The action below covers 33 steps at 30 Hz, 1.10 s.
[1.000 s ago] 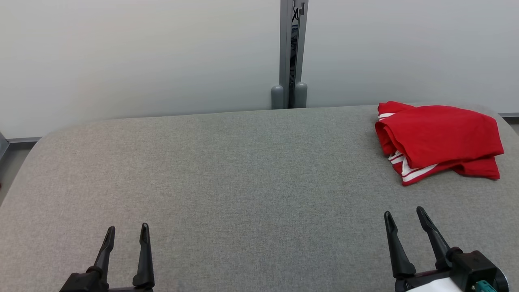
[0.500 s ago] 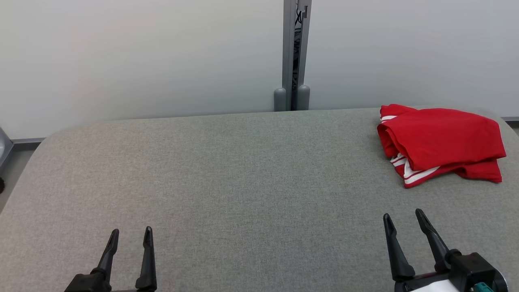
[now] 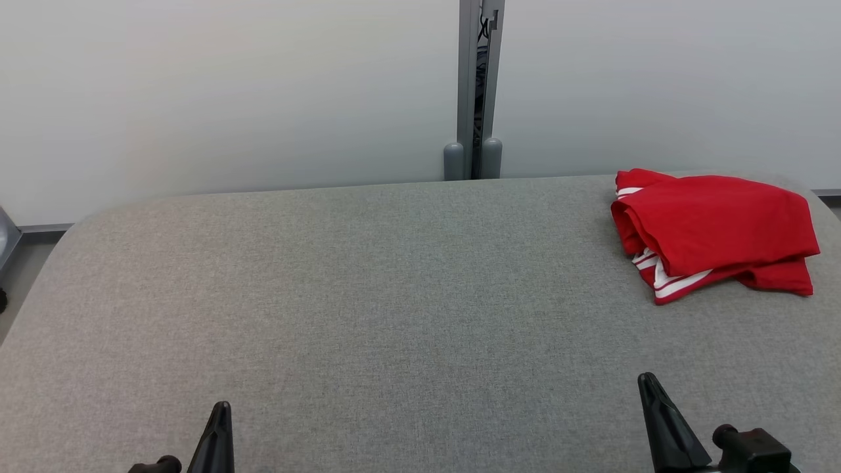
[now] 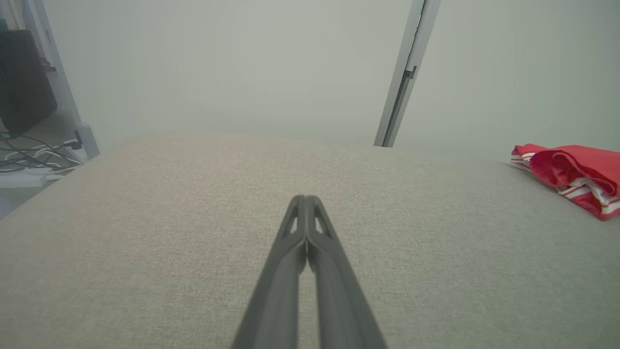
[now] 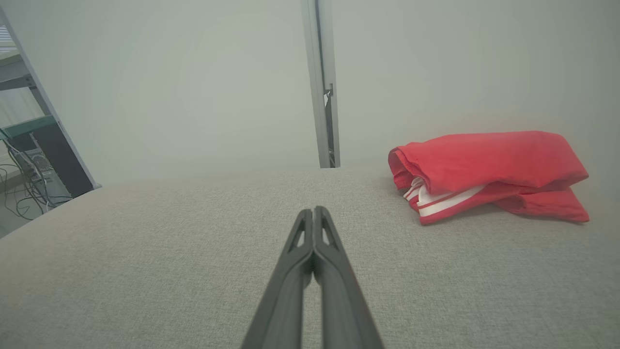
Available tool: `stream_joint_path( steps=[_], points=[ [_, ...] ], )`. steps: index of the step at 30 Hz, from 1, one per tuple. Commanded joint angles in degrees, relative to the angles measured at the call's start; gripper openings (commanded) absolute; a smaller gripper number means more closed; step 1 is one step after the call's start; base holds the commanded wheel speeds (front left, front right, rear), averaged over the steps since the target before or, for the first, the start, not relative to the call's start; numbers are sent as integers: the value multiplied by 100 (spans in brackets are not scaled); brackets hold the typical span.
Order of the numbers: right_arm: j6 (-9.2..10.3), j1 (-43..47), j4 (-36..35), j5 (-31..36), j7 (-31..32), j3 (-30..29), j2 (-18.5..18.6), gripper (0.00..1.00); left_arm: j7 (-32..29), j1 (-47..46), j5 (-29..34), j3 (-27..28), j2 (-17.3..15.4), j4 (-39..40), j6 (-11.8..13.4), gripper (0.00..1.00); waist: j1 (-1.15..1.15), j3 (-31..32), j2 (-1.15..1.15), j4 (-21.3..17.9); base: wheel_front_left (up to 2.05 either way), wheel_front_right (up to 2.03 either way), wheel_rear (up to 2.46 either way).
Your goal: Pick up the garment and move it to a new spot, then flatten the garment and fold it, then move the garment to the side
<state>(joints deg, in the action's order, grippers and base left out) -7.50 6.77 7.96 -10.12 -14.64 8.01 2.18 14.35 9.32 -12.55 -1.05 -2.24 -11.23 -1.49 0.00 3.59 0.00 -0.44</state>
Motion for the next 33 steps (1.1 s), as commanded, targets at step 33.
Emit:
stream_joint_path(
  steps=[33],
  points=[
    [0, -894, 531, -3506, 943, -565, 268, 0, -501, -890, -3246, 45, -38, -246, -250, 0, 0, -106, 0, 12, 0, 0, 0]
  ],
)
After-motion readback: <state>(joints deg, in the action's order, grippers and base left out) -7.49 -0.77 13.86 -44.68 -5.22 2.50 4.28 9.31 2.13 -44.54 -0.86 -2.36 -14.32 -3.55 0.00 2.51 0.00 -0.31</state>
